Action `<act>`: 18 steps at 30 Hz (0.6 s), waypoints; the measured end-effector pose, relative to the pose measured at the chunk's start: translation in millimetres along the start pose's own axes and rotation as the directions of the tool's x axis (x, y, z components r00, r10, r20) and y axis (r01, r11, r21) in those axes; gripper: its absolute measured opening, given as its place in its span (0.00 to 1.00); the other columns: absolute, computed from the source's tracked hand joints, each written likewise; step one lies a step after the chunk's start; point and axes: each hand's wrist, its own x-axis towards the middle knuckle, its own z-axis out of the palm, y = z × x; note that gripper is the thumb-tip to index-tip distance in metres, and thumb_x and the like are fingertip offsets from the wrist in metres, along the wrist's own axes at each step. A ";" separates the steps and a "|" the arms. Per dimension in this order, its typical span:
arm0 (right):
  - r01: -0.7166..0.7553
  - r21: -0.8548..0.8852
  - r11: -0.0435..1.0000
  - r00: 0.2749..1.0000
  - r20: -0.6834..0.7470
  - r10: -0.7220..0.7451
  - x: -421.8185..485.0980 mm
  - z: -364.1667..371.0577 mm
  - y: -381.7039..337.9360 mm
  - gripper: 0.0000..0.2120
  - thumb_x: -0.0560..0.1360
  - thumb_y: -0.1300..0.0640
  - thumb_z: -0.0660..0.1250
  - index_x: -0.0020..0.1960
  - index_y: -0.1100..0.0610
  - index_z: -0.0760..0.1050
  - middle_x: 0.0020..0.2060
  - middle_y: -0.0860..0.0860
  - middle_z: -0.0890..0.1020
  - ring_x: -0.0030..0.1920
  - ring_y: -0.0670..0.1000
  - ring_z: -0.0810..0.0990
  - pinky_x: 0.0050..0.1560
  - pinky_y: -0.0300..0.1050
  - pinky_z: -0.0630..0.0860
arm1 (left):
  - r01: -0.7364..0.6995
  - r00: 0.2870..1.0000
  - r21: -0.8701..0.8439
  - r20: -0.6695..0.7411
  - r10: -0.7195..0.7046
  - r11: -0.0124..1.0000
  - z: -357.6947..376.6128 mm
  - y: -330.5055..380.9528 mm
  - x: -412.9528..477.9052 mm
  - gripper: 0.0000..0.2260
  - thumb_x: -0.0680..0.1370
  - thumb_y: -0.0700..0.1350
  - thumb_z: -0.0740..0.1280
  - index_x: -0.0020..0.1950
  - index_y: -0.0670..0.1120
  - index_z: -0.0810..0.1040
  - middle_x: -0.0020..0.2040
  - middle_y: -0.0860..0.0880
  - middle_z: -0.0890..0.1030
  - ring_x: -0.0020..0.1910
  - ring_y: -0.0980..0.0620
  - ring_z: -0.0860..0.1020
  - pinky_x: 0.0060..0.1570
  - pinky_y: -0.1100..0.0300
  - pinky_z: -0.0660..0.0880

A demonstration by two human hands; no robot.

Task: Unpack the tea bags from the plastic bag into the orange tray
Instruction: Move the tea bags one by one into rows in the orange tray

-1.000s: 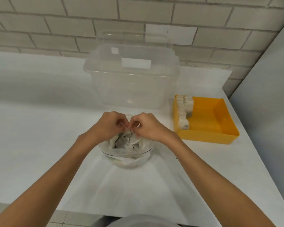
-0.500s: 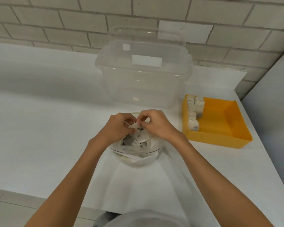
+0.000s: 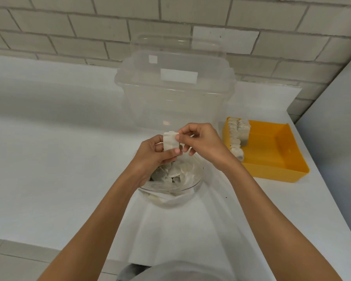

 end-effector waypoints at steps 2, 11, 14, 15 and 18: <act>0.002 0.017 1.000 1.000 -0.002 -0.002 -1.1 -0.5 -1.8 0.01 0.74 0.61 0.70 0.45 0.59 0.81 0.34 0.52 0.81 0.30 0.48 0.79 0.31 0.41 0.75 | -0.001 1.000 0.008 0.014 0.001 1.000 0.0 1.2 -0.3 0.20 0.71 0.38 0.74 0.62 0.43 0.76 0.53 0.42 0.84 0.54 0.47 0.82 0.55 0.55 0.78; 0.059 -0.072 0.996 0.985 -0.155 -0.069 1.2 -3.2 -0.7 0.03 0.73 0.61 0.71 0.41 0.55 0.80 0.29 0.48 0.80 0.27 0.44 0.78 0.32 0.40 0.75 | -0.108 0.962 0.131 -0.235 0.137 0.985 -2.5 13.1 2.1 0.06 0.76 0.46 0.70 0.52 0.46 0.80 0.46 0.50 0.83 0.45 0.53 0.81 0.46 0.61 0.77; 0.120 -0.159 0.980 0.974 -0.171 -0.147 0.0 4.9 -1.2 0.03 0.72 0.56 0.73 0.40 0.54 0.82 0.30 0.44 0.81 0.30 0.40 0.77 0.35 0.32 0.71 | -0.112 0.979 0.101 -0.158 0.127 0.989 4.8 15.2 0.1 0.09 0.77 0.46 0.69 0.52 0.43 0.80 0.45 0.47 0.85 0.45 0.52 0.83 0.47 0.62 0.79; 0.141 -0.181 0.973 0.972 -0.162 -0.171 -1.6 7.8 -1.9 0.03 0.73 0.56 0.72 0.40 0.54 0.82 0.30 0.43 0.81 0.30 0.39 0.76 0.34 0.30 0.69 | -0.118 0.982 0.098 -0.138 0.131 0.988 6.6 15.4 -0.1 0.10 0.76 0.47 0.70 0.53 0.42 0.80 0.46 0.46 0.85 0.47 0.52 0.84 0.48 0.61 0.80; 0.180 -0.226 0.957 0.971 -0.113 -0.209 -5.1 12.4 -2.5 0.03 0.73 0.57 0.71 0.44 0.51 0.84 0.35 0.46 0.82 0.34 0.43 0.77 0.37 0.29 0.70 | -0.156 0.978 0.120 -0.118 0.170 0.980 6.3 16.4 2.1 0.10 0.76 0.46 0.70 0.52 0.42 0.80 0.46 0.44 0.85 0.47 0.51 0.84 0.49 0.61 0.80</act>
